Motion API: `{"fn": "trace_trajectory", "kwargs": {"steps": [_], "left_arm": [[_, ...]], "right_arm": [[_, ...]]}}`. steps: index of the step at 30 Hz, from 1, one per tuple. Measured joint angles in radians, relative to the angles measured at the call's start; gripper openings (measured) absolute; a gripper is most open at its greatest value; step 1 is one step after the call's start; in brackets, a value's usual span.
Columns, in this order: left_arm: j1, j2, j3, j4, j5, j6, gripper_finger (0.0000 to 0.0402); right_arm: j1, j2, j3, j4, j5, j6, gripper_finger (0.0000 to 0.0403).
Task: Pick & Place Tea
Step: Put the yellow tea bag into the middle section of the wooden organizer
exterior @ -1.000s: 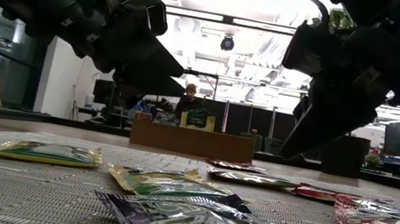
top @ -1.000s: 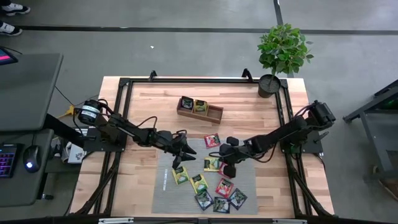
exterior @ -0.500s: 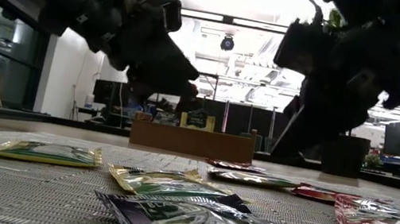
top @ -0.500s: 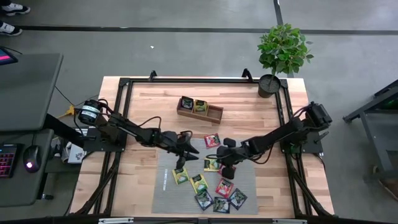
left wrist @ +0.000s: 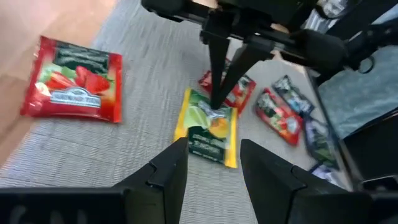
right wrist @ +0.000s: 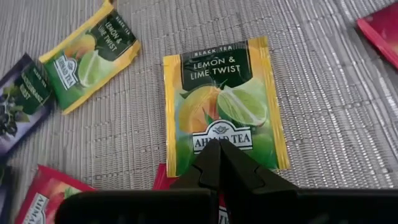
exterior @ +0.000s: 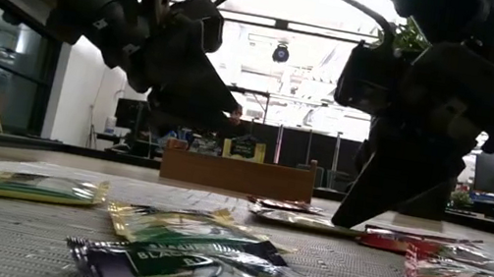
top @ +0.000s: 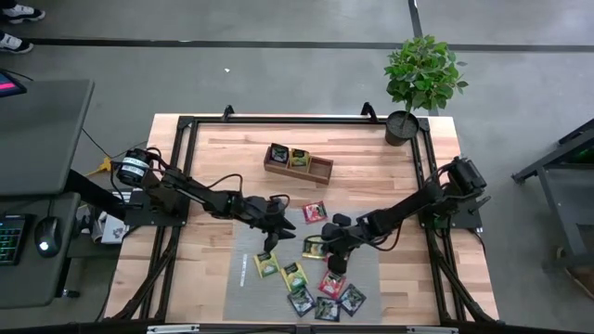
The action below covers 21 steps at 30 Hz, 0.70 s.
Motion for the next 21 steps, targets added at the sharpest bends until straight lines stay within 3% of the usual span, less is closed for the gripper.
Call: {"fn": "trace_trajectory", "kwargs": {"steps": [6, 21], "left_arm": [[0.000, 0.000, 0.000, -0.008, -0.001, -0.099, 0.0146], [0.000, 0.000, 0.000, -0.048, -0.024, -0.128, 0.0146]], "right_arm": [[-0.026, 0.024, 0.000, 0.001, -0.012, 0.058, 0.0000], [-0.059, 0.029, -0.006, 0.097, 0.027, 0.059, 0.0000]]}}
